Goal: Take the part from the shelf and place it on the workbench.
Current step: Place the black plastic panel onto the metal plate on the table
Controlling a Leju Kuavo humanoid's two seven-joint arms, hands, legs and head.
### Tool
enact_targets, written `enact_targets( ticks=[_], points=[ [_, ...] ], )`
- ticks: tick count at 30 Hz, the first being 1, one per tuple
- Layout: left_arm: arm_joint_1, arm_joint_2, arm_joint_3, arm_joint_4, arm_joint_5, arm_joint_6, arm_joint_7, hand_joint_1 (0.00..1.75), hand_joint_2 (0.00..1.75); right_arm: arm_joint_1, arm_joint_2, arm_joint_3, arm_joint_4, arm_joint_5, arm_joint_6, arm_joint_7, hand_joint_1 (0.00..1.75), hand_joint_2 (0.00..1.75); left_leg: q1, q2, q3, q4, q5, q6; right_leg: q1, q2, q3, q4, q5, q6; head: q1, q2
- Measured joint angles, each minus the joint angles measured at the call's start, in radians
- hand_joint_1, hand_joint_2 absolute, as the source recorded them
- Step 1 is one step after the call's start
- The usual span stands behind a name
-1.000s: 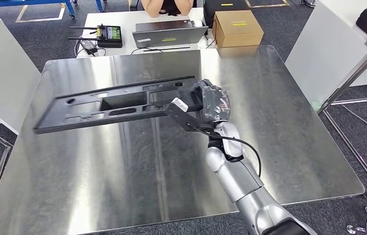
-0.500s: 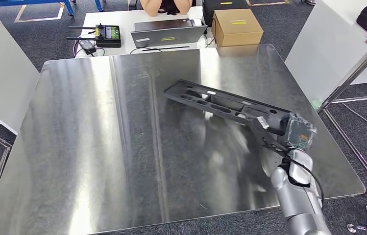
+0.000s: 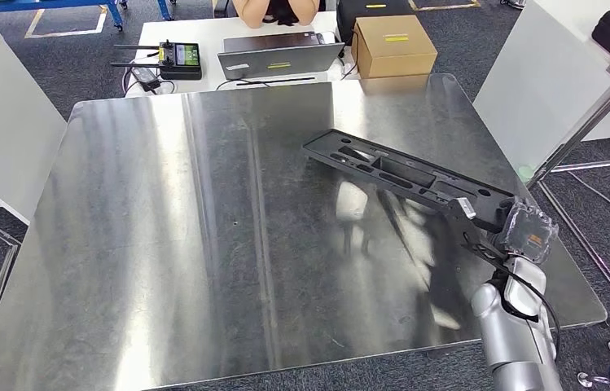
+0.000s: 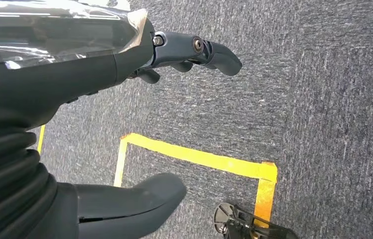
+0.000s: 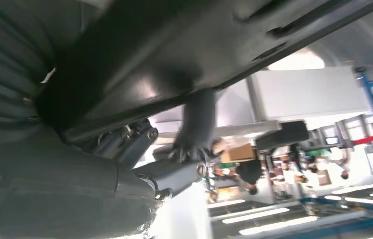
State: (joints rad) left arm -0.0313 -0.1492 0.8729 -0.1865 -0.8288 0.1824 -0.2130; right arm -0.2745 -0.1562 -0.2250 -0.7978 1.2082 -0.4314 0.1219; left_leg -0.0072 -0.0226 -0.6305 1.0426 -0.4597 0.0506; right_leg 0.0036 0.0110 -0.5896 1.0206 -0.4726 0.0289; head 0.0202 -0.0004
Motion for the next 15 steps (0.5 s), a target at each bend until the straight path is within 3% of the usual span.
enact_targets(
  ticks=[1, 2, 6, 15],
  points=[
    [0.000, 0.000, 0.000, 0.000, -0.004, 0.003, -0.001, 0.00, 1.75, 0.000, -0.001, -0.007, 0.000, -0.003, 0.000, -0.007, 0.00, 0.00, 0.000, 0.000, 0.000, 0.000, 0.000, 0.000, 0.000, 0.000, 0.000, 0.000, 0.000, 0.000, 0.000, 0.000],
    [0.000, 0.000, 0.000, 0.000, -0.007, 0.006, -0.002, 0.00, 1.75, 0.001, -0.002, -0.013, 0.001, -0.006, 0.001, -0.015, 0.00, 0.00, 0.000, 0.001, 0.000, 0.000, 0.000, 0.000, 0.000, 0.001, 0.000, 0.000, 0.000, 0.000, 0.000, 0.000],
    [-0.001, 0.000, 0.002, -0.001, -0.010, 0.018, -0.010, 0.00, 0.00, -0.009, -0.002, -0.025, 0.011, -0.006, -0.005, -0.039, 0.00, 0.00, 0.000, 0.002, 0.000, 0.000, 0.000, 0.000, 0.000, 0.001, 0.000, 0.000, 0.000, 0.000, 0.000, 0.000],
    [-0.001, -0.001, 0.025, -0.001, 0.001, 0.025, 0.003, 0.00, 0.00, -0.064, 0.001, -0.024, 0.051, -0.007, -0.064, -0.075, 0.00, 0.00, 0.000, 0.002, 0.001, 0.000, 0.000, 0.000, 0.000, 0.002, 0.002, 0.000, 0.000, 0.000, 0.000, 0.000]
  ],
)
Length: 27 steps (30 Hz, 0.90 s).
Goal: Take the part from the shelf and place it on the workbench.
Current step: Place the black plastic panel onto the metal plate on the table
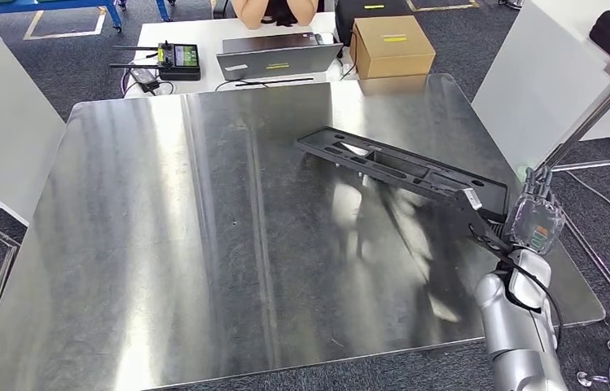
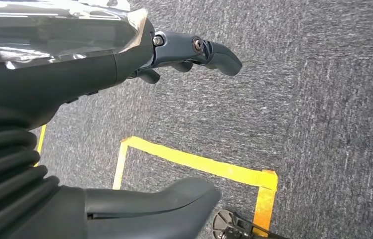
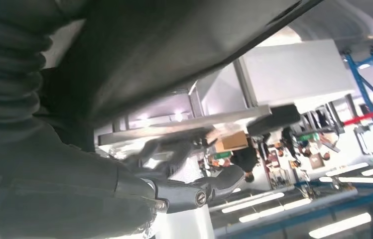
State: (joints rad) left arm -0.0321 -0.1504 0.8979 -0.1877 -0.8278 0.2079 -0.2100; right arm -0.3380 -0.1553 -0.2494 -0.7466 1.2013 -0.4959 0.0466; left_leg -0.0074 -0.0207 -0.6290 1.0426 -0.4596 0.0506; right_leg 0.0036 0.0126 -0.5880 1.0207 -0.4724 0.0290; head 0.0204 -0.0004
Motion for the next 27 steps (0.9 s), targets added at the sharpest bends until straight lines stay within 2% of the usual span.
enact_targets(
  ticks=[5, 9, 16, 21, 24, 27],
  points=[
    [0.000, -0.007, 0.017, 0.000, 0.006, 0.017, 0.001, 0.00, 0.00, -0.040, 0.013, 0.007, 0.019, -0.011, -0.043, -0.047, 0.00, 0.00, 0.000, 0.000, 0.000, 0.000, 0.000, 0.000, 0.000, 0.000, 0.000, 0.000, 0.000, 0.000, 0.000, 0.000],
    [-0.001, -0.013, 0.025, 0.000, 0.006, 0.021, 0.001, 0.00, 0.00, -0.056, 0.028, 0.019, 0.012, -0.068, -0.087, -0.121, 0.00, 0.00, 0.000, 0.000, 0.000, 0.000, 0.000, 0.000, 0.000, 0.000, 0.000, 0.000, 0.000, 0.000, 0.000, 0.000],
    [-0.002, -0.018, 0.035, 0.000, 0.003, 0.022, 0.001, 0.00, 0.00, -0.052, 0.053, 0.028, -0.047, -0.159, -0.099, -0.203, 0.00, 0.00, 0.000, 0.000, 0.000, 0.000, 0.000, 0.000, 0.000, 0.000, 0.000, 0.000, 0.000, 0.000, 0.000, 0.000],
    [-0.002, -0.019, 0.042, 0.000, -0.008, 0.017, -0.008, 0.00, 0.00, -0.015, 0.073, 0.041, -0.153, -0.340, -0.077, -0.351, 0.00, 0.00, 0.000, 0.000, 0.000, 0.000, 0.000, 0.000, 0.000, 0.000, 0.000, 0.000, 0.000, 0.000, 0.000, 0.000],
    [-0.002, -0.019, 0.044, 0.000, -0.018, 0.011, -0.018, 0.00, 0.00, 0.023, 0.089, 0.055, -0.259, -0.486, -0.012, -0.436, 0.00, 0.00, 0.000, 0.000, 0.000, 0.000, 0.000, 0.000, 0.000, 0.000, 0.000, 0.000, 0.000, 0.000, 0.000, 0.000],
    [-0.004, -0.018, 0.044, 0.000, -0.025, 0.008, -0.021, 0.00, 0.00, 0.053, 0.100, 0.070, -0.357, -0.590, 0.047, -0.480, 0.00, 0.00, 0.000, 0.000, 0.000, 0.000, -0.001, -0.001, 0.000, 0.000, -0.001, 0.000, -0.001, 0.000, 0.000, 0.000]
  ],
)
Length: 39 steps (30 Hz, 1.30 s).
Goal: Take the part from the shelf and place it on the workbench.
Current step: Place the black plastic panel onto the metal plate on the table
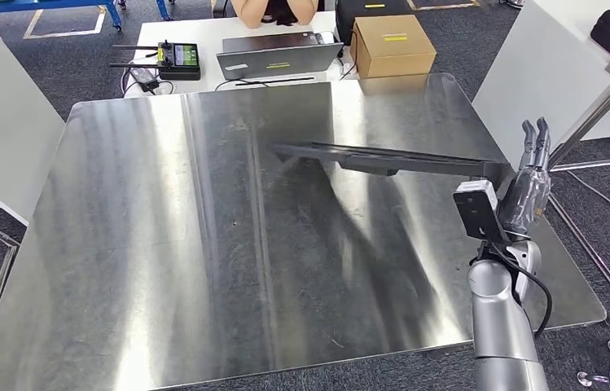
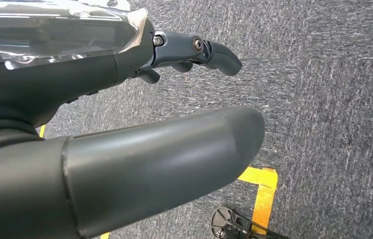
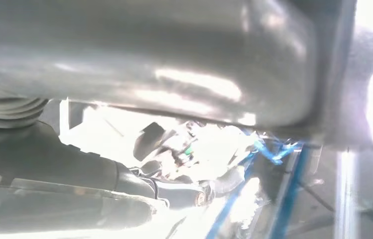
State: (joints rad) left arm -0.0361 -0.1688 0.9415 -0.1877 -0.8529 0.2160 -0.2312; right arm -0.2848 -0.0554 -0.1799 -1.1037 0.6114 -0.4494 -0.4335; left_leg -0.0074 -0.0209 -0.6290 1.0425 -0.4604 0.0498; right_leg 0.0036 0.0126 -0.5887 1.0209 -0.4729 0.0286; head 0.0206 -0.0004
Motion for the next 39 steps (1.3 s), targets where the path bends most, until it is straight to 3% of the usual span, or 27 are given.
enact_targets(
  ticks=[6, 14, 24, 30, 34, 39],
  points=[
    [-0.002, 0.002, 0.000, 0.000, -0.007, -0.001, 0.000, 0.00, 0.00, 0.036, 0.012, 0.028, -0.115, -0.071, 0.038, -0.026, 0.00, 0.00, 0.000, 0.000, 0.000, 0.000, 0.000, 0.000, 0.000, 0.000, 0.000, 0.000, 0.000, 0.000, 0.000, 0.000],
    [-0.003, 0.006, 0.001, 0.000, -0.012, 0.002, 0.003, 0.00, 0.00, 0.052, 0.022, 0.045, -0.153, -0.199, 0.128, -0.049, 0.00, 0.00, 0.000, 0.000, 0.000, 0.000, 0.000, 0.000, 0.000, 0.000, 0.000, 0.000, 0.000, 0.000, 0.000, 0.000],
    [-0.004, 0.007, 0.008, 0.000, -0.015, 0.012, 0.003, 0.00, 0.00, 0.057, 0.039, 0.022, -0.159, -0.307, 0.103, -0.044, 0.00, 0.00, 0.000, 0.001, 0.000, 0.000, 0.000, 0.000, 0.000, 0.000, 0.000, 0.000, 0.000, 0.000, 0.000, 0.000],
    [-0.004, 0.006, 0.016, 0.000, -0.018, 0.026, 0.011, 0.00, 0.00, 0.055, 0.045, -0.009, -0.145, -0.329, 0.085, 0.062, 0.00, 0.00, 0.000, 0.000, 0.000, 0.000, 0.000, 0.000, 0.000, 0.001, 0.000, 0.000, 0.000, 0.000, 0.000, 0.000],
    [-0.005, 0.006, 0.018, 0.000, -0.026, 0.030, 0.014, 0.00, 0.00, 0.038, 0.040, -0.054, -0.066, -0.423, 0.160, 0.124, 0.00, 0.00, 0.000, 0.001, 0.000, 0.000, 0.000, 0.000, 0.000, 0.001, 0.000, 0.000, 0.000, 0.000, 0.000, 0.000],
    [-0.004, 0.004, 0.024, 0.000, -0.029, 0.032, 0.012, 0.00, 0.00, 0.013, 0.034, -0.111, 0.053, -0.518, 0.219, 0.130, 0.00, 0.00, 0.000, 0.000, 0.000, 0.000, 0.000, 0.000, 0.000, 0.001, 0.000, 0.000, 0.000, 0.000, 0.000, 0.000]
  ],
)
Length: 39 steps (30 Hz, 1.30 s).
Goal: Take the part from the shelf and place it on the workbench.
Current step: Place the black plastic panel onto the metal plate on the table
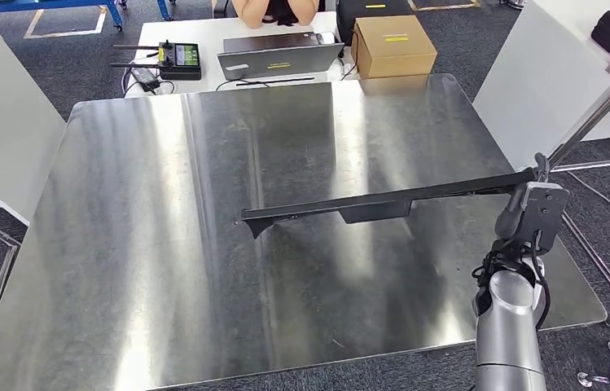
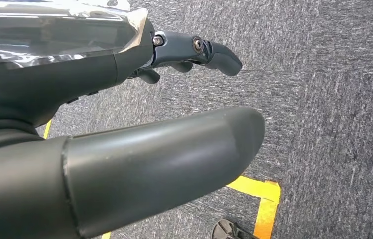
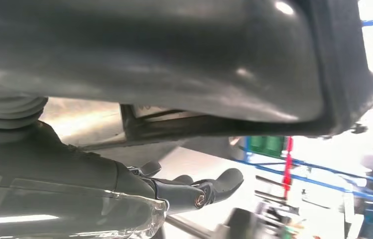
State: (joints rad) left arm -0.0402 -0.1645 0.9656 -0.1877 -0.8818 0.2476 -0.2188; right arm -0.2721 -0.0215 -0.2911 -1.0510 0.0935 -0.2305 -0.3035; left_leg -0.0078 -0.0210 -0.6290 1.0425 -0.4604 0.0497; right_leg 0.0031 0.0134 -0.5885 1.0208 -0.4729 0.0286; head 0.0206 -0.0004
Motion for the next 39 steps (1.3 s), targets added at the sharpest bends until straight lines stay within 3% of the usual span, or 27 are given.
enact_targets(
  ticks=[11, 19, 22, 26, 28, 34, 39],
  points=[
    [-0.001, -0.004, 0.004, 0.000, -0.017, 0.016, 0.002, 0.00, 0.00, -0.056, -0.026, -0.121, 0.184, -0.254, -0.022, -0.034, 0.00, 0.00, 0.000, 0.000, 0.000, 0.000, 0.000, 0.000, 0.000, 0.000, 0.000, 0.000, 0.000, 0.000, 0.000, 0.000],
    [-0.003, -0.023, 0.008, 0.000, -0.019, 0.048, 0.002, 0.00, 0.00, -0.060, -0.038, -0.160, 0.255, -0.318, -0.008, -0.041, 0.00, 0.00, 0.000, 0.000, 0.000, 0.000, 0.000, 0.000, 0.000, 0.000, 0.000, 0.000, 0.000, 0.000, 0.000, 0.000],
    [-0.004, -0.025, 0.008, 0.000, -0.022, 0.047, -0.003, 0.00, 0.00, -0.060, -0.037, -0.174, 0.266, -0.396, 0.051, -0.031, 0.00, 0.00, 0.000, 0.000, 0.000, 0.000, 0.000, 0.000, 0.000, 0.000, 0.000, 0.000, 0.000, 0.000, 0.000, 0.000],
    [-0.007, -0.025, 0.008, 0.000, -0.032, 0.043, -0.011, 0.00, 0.00, -0.062, -0.024, -0.211, 0.258, -0.622, 0.197, -0.002, 0.00, 0.00, 0.000, 0.000, 0.000, 0.000, 0.000, 0.000, 0.000, 0.000, 0.000, 0.000, 0.000, 0.000, 0.000, 0.000],
    [-0.009, -0.024, 0.008, 0.000, -0.033, 0.044, -0.012, 0.00, 0.00, -0.061, -0.016, -0.220, 0.242, -0.685, 0.222, 0.005, 0.00, 0.00, 0.000, 0.001, 0.001, 0.000, 0.000, 0.000, 0.000, 0.000, 0.000, 0.000, 0.000, 0.000, 0.000, 0.000],
    [-0.010, -0.025, 0.008, 0.000, -0.034, 0.050, -0.012, 0.00, 0.00, -0.049, -0.002, -0.205, 0.172, -0.625, 0.142, -0.052, 0.00, 0.00, 0.000, 0.001, 0.001, 0.000, 0.000, 0.000, 0.000, 0.000, 0.001, 0.000, 0.000, 0.000, 0.000, 0.000],
    [-0.010, -0.025, 0.008, 0.000, -0.034, 0.050, -0.012, 0.00, 0.00, -0.043, 0.001, -0.193, 0.143, -0.615, 0.130, -0.059, 0.00, 0.00, 0.000, 0.001, 0.002, 0.000, 0.000, 0.000, 0.000, 0.000, 0.002, 0.000, 0.000, 0.000, 0.000, 0.000]
  ],
)
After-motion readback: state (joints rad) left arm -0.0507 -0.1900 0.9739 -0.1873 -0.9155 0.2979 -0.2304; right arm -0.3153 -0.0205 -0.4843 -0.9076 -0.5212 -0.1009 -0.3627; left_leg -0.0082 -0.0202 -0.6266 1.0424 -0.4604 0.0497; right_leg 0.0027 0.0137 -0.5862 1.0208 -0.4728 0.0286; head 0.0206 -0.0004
